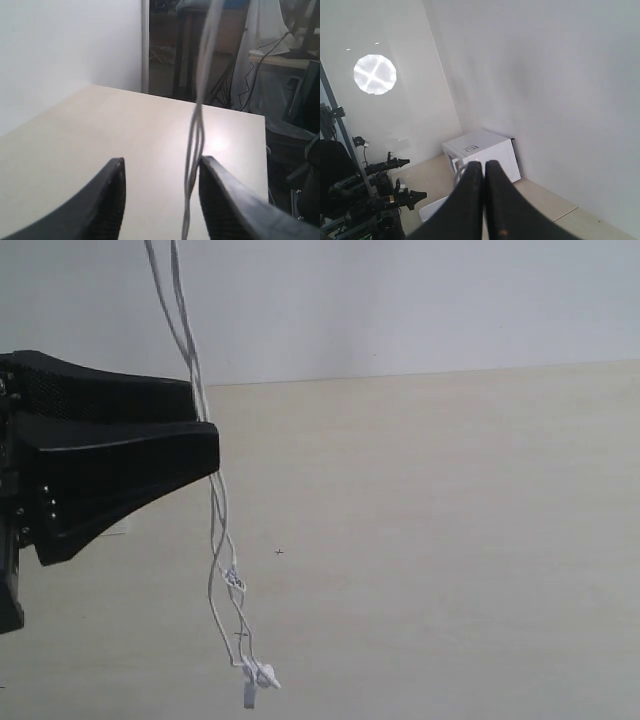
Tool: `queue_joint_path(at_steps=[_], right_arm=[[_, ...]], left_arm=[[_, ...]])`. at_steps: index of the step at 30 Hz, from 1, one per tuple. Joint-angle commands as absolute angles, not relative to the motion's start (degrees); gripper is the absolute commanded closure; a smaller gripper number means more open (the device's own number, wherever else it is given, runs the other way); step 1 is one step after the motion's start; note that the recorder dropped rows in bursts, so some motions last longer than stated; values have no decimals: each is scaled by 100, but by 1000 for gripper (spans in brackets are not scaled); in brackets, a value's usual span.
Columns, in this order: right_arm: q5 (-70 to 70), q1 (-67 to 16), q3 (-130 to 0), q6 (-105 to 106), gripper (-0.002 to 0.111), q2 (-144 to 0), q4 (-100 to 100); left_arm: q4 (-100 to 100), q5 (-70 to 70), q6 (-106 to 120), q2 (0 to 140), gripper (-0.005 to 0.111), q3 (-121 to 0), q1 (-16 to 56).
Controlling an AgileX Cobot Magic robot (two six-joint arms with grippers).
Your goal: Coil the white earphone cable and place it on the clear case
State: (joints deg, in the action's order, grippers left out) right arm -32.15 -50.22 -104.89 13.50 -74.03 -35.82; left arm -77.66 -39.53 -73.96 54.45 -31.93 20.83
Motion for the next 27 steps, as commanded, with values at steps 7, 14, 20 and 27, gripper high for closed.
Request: queue_joint_path(at_steps=[7,14,20,27], right_arm=[[-3111,-5000,-10503,1400,108,-7401,-3621],[-3002,-5000,-10503,1411,108,-7401,-3745],[-3002,-5000,-10503,1442,108,-7401,-3745],[-3002,-5000,-10503,1503,108,-7401,-3745]], left_arm=[[-7536,-3932,-7311,5469,60,-3198,2109],[-7525,-4147,-7243,5849,60,-3198,2109],[-7107,-4325,-6920,6013,60,-3198,2109],[-7095,-4341,-6766,6049,64,-3198,2109]])
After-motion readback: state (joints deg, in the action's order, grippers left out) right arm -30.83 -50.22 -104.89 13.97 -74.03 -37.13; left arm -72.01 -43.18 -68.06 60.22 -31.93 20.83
